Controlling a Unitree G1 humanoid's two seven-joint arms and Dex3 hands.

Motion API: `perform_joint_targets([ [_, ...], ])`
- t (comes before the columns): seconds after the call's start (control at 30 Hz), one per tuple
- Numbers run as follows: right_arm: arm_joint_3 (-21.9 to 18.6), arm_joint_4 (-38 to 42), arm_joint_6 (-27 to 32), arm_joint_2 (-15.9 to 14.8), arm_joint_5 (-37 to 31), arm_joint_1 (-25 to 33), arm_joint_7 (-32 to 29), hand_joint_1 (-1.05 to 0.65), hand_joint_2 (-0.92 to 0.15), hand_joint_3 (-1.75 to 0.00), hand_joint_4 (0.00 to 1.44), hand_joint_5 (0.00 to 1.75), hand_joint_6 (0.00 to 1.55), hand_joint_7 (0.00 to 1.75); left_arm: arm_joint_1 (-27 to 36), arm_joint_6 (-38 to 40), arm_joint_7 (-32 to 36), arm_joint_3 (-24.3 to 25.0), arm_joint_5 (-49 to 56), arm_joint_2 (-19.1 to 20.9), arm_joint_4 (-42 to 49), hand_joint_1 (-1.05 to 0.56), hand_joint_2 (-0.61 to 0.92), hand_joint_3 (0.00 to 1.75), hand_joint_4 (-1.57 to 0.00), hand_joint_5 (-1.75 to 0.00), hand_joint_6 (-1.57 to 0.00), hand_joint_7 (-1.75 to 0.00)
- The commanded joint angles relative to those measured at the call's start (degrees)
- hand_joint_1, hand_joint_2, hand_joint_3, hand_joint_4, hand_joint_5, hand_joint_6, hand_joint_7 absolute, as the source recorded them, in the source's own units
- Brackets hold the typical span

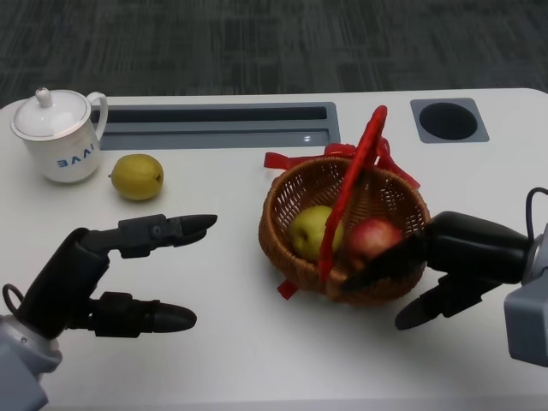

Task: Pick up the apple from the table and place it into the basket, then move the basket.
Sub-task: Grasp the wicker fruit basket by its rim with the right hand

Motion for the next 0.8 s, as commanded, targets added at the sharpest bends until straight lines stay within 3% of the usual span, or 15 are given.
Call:
perform_joint_targets([
  [0.03, 1.33, 3.64, 4.59, -0.82, -2.28, -1.85, -0.32, -0.46, -0.91, 0.00, 0.84, 0.00, 0.75, 0.00, 0.45, -0.28, 1.14, 0.45, 0.05, 0.22, -0.77, -0.64, 0.79, 0.00, -0.81, -0.02, -0.71, 0.00],
  [0.23, 2.24, 6.34, 6.69, -0.75, -2.92, -4.75, -2.24, -0.51, -0.92, -0.03, 0.85, 0.00, 0.73, 0.00, 1.35, -1.54, 1.46, 0.52, -0.48, -0.23, -1.18, -0.62, 0.79, 0.00, -0.82, -0.01, -0.73, -0.01],
  [0.43, 0.37, 8.01, 7.34, -0.45, 0.40, -5.73, -1.14, -0.48, -0.91, -0.01, 0.83, 0.00, 0.73, 0.00, 1.59, -2.98, 2.31, 0.77, 0.15, -0.24, -0.80, -0.61, 0.78, 0.00, -0.83, -0.01, -0.74, -0.01],
  [0.7, -1.44, 7.12, 0.31, -0.52, 3.38, -4.17, -0.35, -0.45, -0.86, 0.00, 0.76, 0.01, 0.61, 0.00, 1.13, -3.52, 2.11, 0.33, -0.20, -0.54, -0.04, -0.58, 0.78, 0.00, -0.85, -0.01, -0.76, -0.01],
  [0.8, -1.91, 6.63, -3.26, -0.72, 3.45, -3.54, -1.77, -0.48, -0.84, 0.00, 0.82, 0.04, 0.54, 0.00, 1.02, -3.29, 2.26, 0.24, 0.15, -0.66, -0.03, -0.58, 0.78, 0.00, -0.86, -0.01, -0.77, -0.01],
])
